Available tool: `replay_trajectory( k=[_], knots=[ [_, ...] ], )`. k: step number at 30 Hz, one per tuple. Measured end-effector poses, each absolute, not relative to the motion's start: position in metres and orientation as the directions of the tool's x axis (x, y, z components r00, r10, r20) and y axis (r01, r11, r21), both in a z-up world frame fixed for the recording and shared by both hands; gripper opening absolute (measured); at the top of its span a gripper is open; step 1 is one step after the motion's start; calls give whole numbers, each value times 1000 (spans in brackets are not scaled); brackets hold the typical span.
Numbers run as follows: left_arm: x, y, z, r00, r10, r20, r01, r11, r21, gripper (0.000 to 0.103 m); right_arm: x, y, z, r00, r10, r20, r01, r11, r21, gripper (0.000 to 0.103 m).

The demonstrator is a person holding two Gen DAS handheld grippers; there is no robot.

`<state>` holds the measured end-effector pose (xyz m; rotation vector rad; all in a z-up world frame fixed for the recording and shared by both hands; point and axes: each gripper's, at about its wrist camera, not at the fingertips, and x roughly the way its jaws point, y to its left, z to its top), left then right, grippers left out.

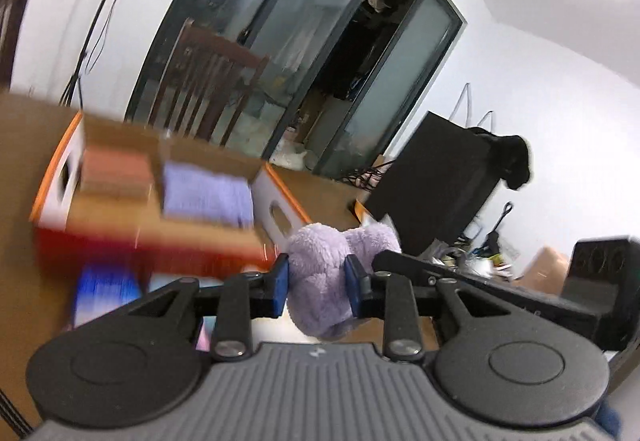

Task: Organize soft objects
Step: 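Close both grippers on the purple towel roll and lift it, then lower the towel roll into the red box and open both grippers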

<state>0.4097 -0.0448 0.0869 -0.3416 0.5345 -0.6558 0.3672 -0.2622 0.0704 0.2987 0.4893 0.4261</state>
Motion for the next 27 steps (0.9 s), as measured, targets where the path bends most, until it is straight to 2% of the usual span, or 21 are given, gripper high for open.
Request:
replay_trajectory(
  k=[7,13,16,17,19,20,21,23,27],
  knots=[
    [531,-96,58,610,-621,-492,408,779,-476,30,492,-280,39,779,319,-540,-170,936,308,16],
    [571,-113,27,579,-572,-581,353,818,-454,31,540,-279,1,731,254,-633,-124,962,244,17],
    [577,-118,16,558,-563,-609,349,825,-443,32,549,-270,-10,721,191,-666,-121,981,151,18],
    [577,-117,15,556,-564,-611,350,825,-443,35,548,-267,-13,723,180,-667,-126,984,130,17],
    [575,-112,15,558,-571,-602,347,819,-456,50,548,-263,-13,722,170,-671,-131,985,109,19],
    [574,-109,17,569,-569,-593,343,820,-458,60,548,-264,-12,720,170,-673,-130,985,110,24],
    [572,-107,21,584,-561,-586,341,825,-451,65,548,-264,-10,721,179,-670,-132,984,121,30],
    [566,-102,29,622,-528,-578,344,848,-404,65,547,-267,-5,730,186,-658,-130,982,133,34],
    [550,-89,50,645,-504,-574,345,862,-370,66,533,-276,16,762,186,-620,-122,982,144,34]
  ],
)
